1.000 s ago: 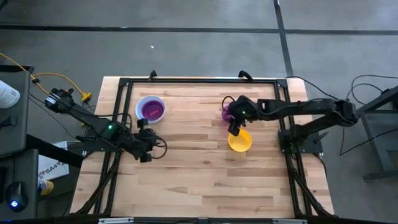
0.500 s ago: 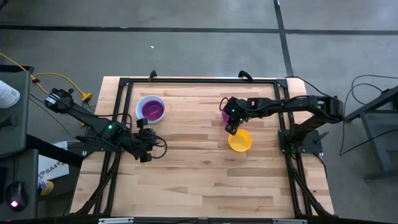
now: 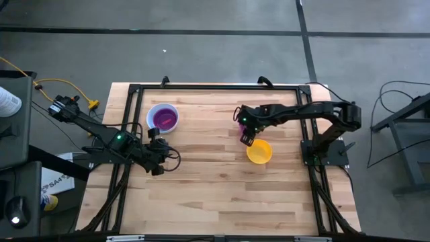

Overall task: Nest bowls inside each other
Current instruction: Stack the violet bowl on top of the red bowl

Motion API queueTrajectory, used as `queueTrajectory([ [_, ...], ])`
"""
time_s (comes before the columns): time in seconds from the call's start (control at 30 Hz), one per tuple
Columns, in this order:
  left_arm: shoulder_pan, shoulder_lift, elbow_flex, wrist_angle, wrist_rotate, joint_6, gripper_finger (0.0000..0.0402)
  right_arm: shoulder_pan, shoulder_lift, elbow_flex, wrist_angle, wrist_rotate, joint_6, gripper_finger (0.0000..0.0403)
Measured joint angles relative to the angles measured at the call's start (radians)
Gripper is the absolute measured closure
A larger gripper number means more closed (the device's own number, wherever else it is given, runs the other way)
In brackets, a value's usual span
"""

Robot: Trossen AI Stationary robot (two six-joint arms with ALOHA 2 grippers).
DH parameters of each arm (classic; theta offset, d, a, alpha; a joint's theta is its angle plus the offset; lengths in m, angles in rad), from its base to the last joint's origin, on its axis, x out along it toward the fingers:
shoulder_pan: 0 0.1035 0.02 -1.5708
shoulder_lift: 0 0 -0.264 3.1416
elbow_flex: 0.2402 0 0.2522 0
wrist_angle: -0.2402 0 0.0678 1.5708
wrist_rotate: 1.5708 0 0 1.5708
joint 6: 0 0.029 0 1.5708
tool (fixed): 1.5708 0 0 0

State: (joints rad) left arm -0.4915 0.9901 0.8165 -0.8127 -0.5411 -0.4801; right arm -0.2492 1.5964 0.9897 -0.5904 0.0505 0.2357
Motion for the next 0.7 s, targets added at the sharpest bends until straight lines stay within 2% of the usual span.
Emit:
queueTrajectory([
  [0.3,0.0,0.0,0.0,-0.006,0.0,0.003,0.0278,0.001,0.062,0.028,-0.057,-0.002,0.015,0.027],
  [0.7,0.0,0.0,0.0,-0.005,0.001,0.003,0.0278,0.001,0.065,0.028,-0.058,-0.004,0.023,0.027],
])
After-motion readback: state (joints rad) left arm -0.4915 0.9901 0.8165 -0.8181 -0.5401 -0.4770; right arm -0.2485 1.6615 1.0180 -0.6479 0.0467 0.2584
